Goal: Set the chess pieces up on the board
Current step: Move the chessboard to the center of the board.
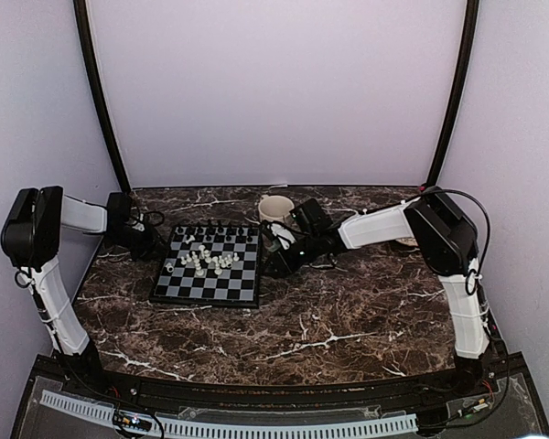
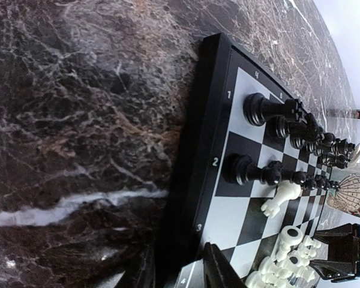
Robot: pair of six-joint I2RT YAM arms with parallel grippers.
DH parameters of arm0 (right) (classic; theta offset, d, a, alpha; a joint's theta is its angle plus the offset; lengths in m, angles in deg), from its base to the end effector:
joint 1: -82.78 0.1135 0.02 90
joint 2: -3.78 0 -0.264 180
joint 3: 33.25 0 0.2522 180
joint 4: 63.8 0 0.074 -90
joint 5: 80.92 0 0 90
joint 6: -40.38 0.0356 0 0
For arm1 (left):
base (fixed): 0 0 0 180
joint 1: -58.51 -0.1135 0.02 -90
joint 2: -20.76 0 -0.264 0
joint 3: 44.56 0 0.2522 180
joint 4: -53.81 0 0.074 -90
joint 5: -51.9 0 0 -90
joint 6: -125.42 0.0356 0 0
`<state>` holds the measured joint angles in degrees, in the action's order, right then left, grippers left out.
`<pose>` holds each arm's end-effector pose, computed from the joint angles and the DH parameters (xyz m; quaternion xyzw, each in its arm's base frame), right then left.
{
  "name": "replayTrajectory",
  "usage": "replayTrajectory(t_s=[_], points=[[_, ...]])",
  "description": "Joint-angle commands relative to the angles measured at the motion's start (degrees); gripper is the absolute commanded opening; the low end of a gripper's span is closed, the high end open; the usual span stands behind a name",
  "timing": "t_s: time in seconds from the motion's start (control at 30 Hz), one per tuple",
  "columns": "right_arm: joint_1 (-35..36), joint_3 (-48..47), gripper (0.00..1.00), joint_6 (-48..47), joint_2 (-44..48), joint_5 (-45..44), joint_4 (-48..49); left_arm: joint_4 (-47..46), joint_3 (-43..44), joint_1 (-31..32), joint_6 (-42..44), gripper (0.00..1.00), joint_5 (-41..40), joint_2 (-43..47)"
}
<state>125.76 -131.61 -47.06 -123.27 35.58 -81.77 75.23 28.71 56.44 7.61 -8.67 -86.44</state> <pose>0.3352 0.3341 0.1261 -0.3919 0.8197 0.3355 0.2490 0.3674 -0.0042 0.1385 -0.1650 0.9116 -0.3005 0.2268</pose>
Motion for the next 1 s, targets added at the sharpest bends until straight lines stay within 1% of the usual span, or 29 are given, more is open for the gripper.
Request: replayTrajectory(t_s=[0.0,0.17,0.37,0.5,0.73,0.97], points=[[0.59,-2.45,0.49,2.3,-1.58,1.41,2.6,6.79,1.45,3.77,1.19,0.29,-4.7,0.93],[0.57,-2.94,0.49,2.82,-2.31,1.72,2.99,9.19,0.61,4.44,0.55,0.28,-6.74,1.33],[0.92,-3.8,0.46,3.33,-3.46,3.36,2.64,8.14,-2.68,4.69,-1.34,0.25,-5.44,2.61],[1.47,-4.28,0.4,2.34,-3.77,4.94,1.96,7.5,-7.04,4.9,-3.53,0.23,-6.0,5.28],[2.49,-5.45,0.29,1.49,-4.33,7.64,-0.66,5.81,-17.09,5.92,-5.32,0.16,-5.76,11.61],[3.44,-3.03,0.24,-0.23,-2.02,9.38,-3.27,6.27,-23.66,7.63,-7.39,0.13,-7.08,19.11]])
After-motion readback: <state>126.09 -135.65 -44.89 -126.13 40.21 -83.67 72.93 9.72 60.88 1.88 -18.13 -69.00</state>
